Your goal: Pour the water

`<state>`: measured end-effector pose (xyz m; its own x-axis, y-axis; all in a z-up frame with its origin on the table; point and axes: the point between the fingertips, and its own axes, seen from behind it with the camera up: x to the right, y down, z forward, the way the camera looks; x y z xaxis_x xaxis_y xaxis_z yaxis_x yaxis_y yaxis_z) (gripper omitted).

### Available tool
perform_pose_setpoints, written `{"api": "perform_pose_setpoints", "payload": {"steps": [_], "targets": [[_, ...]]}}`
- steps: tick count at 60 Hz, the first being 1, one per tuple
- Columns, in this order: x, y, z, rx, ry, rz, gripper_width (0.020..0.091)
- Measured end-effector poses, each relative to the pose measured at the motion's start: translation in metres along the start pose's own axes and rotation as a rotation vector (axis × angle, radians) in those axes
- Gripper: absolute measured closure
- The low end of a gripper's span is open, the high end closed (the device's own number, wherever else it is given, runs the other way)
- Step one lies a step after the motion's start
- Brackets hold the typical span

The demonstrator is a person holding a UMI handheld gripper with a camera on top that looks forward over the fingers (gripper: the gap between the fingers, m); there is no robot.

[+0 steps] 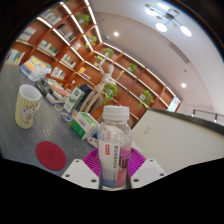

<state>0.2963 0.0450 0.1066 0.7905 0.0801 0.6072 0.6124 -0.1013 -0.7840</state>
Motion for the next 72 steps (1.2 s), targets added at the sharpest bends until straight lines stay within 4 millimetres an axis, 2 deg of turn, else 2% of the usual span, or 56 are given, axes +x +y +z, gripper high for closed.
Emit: {"api": "perform_pose_setpoints", "payload": {"steps": [5,6,8,12,13,19,27,37,46,55,62,66,72], "targets": [[-0.02,-0.022,0.0,0.01,0.009,-0.252,0.0763],[-0.021,-0.027,0.009,0.022,0.003,-0.294,0.0763],[-0.033,-0.038,0.002,0.03,0.006,-0.383,0.0763],[-0.05,-0.061,0.001,0.059,0.012,-0.544,0.0764],[-0.052,-0.064,0.009,0.07,0.009,-0.586,0.0765],[-0.07,-0.092,0.007,0.091,0.043,-0.833,0.0765],[-0.083,-0.122,0.014,0.15,0.083,-1.12,0.0764],[-0.094,-0.159,0.009,0.23,0.153,-1.418,0.0766],[-0.11,-0.17,0.007,0.262,0.18,-1.632,0.0765],[-0.11,-0.168,0.008,0.244,0.181,-1.608,0.0763],[-0.105,-0.165,0.008,0.25,0.149,-1.505,0.0763],[-0.099,-0.155,0.005,0.215,0.088,-1.312,0.0763],[-0.088,-0.139,0.0,0.158,-0.016,-0.885,0.0763]]}}
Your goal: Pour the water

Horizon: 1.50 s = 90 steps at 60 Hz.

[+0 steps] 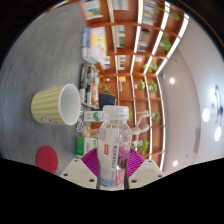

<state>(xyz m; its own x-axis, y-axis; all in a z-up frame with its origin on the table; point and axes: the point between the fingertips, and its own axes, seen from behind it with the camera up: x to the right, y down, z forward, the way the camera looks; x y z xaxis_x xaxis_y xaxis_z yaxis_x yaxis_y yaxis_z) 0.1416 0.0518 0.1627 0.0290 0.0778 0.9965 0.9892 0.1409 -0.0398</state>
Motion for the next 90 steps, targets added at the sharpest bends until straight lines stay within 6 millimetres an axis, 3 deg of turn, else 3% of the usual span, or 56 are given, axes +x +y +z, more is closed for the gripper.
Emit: {"api": "perform_pose_setpoints", "payload": {"steps": [13,14,15,20,22,27,36,48,59,63,66,68,76,90], "targets": [[-0.012,0.019,-0.01,0.005,-0.158,1.027,0.0763],[-0.021,0.004,-0.012,-0.006,-0.165,1.092,0.0763],[-0.023,0.014,-0.008,0.003,-0.189,1.148,0.0762],[-0.036,0.016,-0.01,0.029,-0.244,1.355,0.0763],[-0.044,0.005,-0.012,0.031,-0.243,1.38,0.0763],[-0.054,0.018,-0.005,0.052,-0.232,1.388,0.0764],[-0.073,0.011,-0.002,0.081,-0.239,1.423,0.0755],[-0.07,0.017,-0.006,0.098,-0.176,1.458,0.0763],[-0.069,0.02,-0.006,0.074,-0.142,1.466,0.0603],[-0.085,0.023,-0.009,0.007,-0.189,1.472,0.0478],[-0.092,0.024,-0.015,-0.024,-0.213,1.493,0.0356],[-0.093,0.025,-0.02,-0.033,-0.219,1.52,0.032],[-0.092,0.038,-0.049,-0.095,-0.182,1.615,0.031],[-0.062,0.06,-0.094,-0.154,-0.07,1.577,0.0305]]}}
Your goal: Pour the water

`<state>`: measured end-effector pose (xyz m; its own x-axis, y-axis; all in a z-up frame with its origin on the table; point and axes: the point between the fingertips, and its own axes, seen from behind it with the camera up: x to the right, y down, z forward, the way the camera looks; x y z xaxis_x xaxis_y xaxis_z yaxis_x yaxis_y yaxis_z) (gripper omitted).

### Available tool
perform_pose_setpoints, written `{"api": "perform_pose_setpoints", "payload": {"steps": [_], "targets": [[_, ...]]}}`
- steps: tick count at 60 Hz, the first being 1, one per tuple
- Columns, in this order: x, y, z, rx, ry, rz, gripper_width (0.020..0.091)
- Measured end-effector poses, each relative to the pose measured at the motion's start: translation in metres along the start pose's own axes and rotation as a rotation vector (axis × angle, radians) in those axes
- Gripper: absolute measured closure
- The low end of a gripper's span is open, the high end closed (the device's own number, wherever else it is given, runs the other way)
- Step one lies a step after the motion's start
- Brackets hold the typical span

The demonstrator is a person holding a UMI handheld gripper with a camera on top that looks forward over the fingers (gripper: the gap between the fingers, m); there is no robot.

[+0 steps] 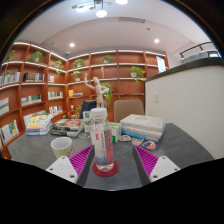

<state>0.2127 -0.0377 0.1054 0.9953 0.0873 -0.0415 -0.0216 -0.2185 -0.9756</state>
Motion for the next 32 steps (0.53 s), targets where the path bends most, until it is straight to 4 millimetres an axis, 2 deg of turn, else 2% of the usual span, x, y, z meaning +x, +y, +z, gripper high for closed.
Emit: {"api": "perform_pose_setpoints", "payload": {"steps": [12,20,32], "targets": [[0.008,-0.021,-0.024,0.039,0.016,-0.006,0.0304],[0.018,-0.019,-0.031,0.033,0.06,-0.03,0.0304],[0.018,-0.024,-0.035,0.063,0.076,-0.038,0.0306]]}}
